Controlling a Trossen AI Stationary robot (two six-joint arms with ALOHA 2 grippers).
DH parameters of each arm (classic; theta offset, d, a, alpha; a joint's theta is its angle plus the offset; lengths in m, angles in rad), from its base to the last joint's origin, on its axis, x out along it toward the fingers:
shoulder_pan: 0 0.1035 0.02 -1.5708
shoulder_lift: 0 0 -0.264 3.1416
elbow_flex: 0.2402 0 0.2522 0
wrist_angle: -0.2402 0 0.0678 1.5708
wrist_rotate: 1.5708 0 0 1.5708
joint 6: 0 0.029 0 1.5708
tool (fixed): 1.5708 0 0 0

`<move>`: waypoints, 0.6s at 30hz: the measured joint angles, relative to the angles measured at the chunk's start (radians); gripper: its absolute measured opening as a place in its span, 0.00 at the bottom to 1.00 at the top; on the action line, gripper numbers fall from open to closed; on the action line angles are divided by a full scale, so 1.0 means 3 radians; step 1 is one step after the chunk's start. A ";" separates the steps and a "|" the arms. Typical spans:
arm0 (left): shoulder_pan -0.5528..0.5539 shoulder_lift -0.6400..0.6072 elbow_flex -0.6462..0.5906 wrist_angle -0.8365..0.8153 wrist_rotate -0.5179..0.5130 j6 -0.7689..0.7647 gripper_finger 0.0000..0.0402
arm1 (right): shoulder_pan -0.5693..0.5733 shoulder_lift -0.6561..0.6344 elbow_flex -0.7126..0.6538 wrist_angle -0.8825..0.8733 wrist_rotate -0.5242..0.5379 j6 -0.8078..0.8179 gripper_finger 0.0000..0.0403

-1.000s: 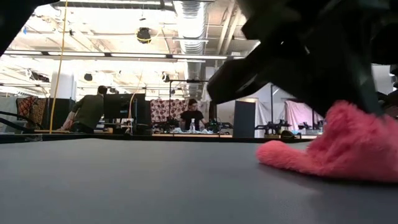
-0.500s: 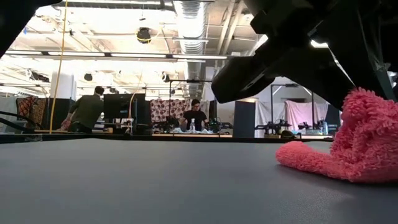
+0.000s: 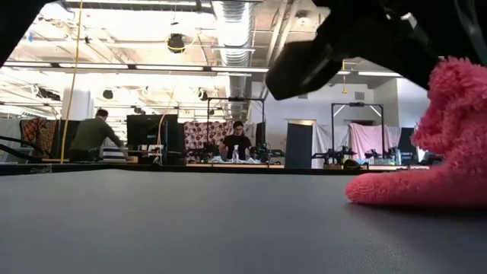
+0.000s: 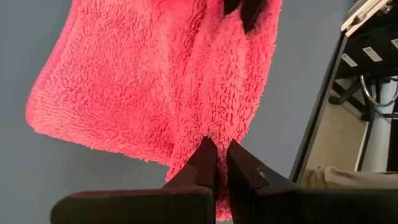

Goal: Roll towel
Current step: Roll the pink towel

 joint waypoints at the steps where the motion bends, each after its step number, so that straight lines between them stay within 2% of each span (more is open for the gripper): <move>1: 0.0013 0.0000 0.0000 0.0015 0.0041 0.0005 0.00 | 0.0000 -0.0004 0.0000 -0.0006 0.0000 -0.0002 0.06; 8: 0.0086 0.0003 -0.0024 0.0085 0.0142 -0.0059 0.00 | -0.0003 -0.0013 -0.0138 0.0037 0.0002 0.0273 0.06; 13: 0.0152 0.0009 -0.0264 0.0223 0.0255 -0.0255 0.00 | -0.0008 -0.0013 -0.0250 0.0055 0.0091 0.0570 0.06; 18: 0.0152 0.0006 -0.0441 0.0490 0.0405 -0.0361 0.00 | -0.0006 -0.0010 -0.0257 0.0057 0.0105 0.0597 0.07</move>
